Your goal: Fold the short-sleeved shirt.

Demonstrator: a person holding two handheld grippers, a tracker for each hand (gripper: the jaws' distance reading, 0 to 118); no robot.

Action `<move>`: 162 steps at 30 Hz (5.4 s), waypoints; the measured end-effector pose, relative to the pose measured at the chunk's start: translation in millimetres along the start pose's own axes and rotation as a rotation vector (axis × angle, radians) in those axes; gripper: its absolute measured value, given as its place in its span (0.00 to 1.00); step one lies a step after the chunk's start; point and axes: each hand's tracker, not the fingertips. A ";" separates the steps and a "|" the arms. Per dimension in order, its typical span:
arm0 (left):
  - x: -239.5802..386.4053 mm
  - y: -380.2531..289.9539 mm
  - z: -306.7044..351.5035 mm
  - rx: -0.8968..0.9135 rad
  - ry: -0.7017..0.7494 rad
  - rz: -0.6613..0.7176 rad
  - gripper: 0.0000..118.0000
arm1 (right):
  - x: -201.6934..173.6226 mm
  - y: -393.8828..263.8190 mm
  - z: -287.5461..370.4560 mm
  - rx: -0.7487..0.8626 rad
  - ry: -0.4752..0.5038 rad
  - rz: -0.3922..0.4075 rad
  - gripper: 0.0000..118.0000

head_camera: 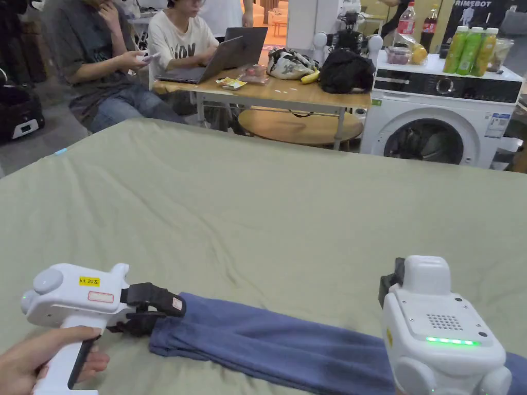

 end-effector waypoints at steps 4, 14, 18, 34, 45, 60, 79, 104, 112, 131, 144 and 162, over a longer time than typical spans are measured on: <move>1.5 -10.9 -17.9 -0.005 -0.120 0.066 0.53 | -2.5 -2.1 -1.8 -0.006 0.008 0.000 0.00; 20.2 -23.7 -13.5 0.022 -0.063 0.001 0.07 | 14.3 -9.1 -4.5 -0.045 -0.014 -0.011 0.00; 36.1 -21.5 6.3 0.050 -0.090 -0.038 0.06 | 18.8 -7.7 -7.5 -0.053 -0.014 -0.014 0.00; 48.1 28.8 89.3 0.152 0.107 -0.147 0.06 | 6.5 3.8 -7.5 -0.019 0.026 -0.030 0.00; 159.7 -20.0 10.5 0.034 -0.038 -0.146 0.06 | 12.5 7.9 0.7 -0.015 0.031 -0.036 0.00; 179.9 -39.8 -177.3 -0.190 0.183 -0.140 0.11 | 47.4 -5.5 12.9 -0.057 -0.040 -0.060 0.00; 182.2 -42.2 -122.4 -0.074 0.191 -0.261 0.10 | 64.9 -9.9 24.9 -0.082 -0.050 -0.085 0.00; 172.1 -87.5 -220.1 -0.244 0.070 -0.305 0.00 | 74.1 -10.9 25.2 -0.082 -0.054 -0.112 0.00; 170.0 -59.9 -161.3 -0.160 -0.069 -0.194 0.21 | 70.3 -11.7 23.1 -0.065 -0.051 -0.120 0.00; 37.6 -43.3 -92.3 -0.106 -0.103 -0.007 0.55 | 57.0 -4.8 19.1 -0.060 -0.007 -0.125 0.00; 27.2 -43.2 -101.5 -0.049 -0.200 -0.023 0.05 | 67.6 -4.6 21.2 -0.072 -0.029 -0.139 0.00; 132.4 -29.6 20.7 0.091 0.013 -0.162 0.04 | 54.1 -0.6 13.9 -0.021 -0.046 -0.039 0.00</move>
